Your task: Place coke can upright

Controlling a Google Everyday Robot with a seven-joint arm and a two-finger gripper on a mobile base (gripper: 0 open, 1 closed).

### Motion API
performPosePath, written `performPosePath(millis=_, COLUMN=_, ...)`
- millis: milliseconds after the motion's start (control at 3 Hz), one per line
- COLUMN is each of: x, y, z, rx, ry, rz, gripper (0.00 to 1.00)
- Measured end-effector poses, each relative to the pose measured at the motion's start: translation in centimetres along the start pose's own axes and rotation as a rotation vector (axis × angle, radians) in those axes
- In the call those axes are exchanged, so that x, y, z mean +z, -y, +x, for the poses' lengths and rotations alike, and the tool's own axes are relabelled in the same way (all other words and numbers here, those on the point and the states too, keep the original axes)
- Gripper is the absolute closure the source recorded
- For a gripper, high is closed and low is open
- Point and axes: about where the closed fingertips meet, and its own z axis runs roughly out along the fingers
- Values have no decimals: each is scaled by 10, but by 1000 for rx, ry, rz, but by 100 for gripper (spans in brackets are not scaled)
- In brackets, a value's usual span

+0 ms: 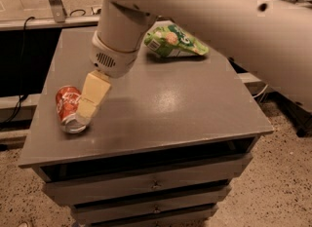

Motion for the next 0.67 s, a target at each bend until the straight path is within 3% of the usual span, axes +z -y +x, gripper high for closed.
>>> performPosePath(millis=333, x=30, y=-1, z=-22, rx=91, ry=-37, rz=-25, gripper=0)
performPosePath(millis=667, x=52, y=-2, z=-40, rx=180, ry=-86, rz=-17, gripper=0)
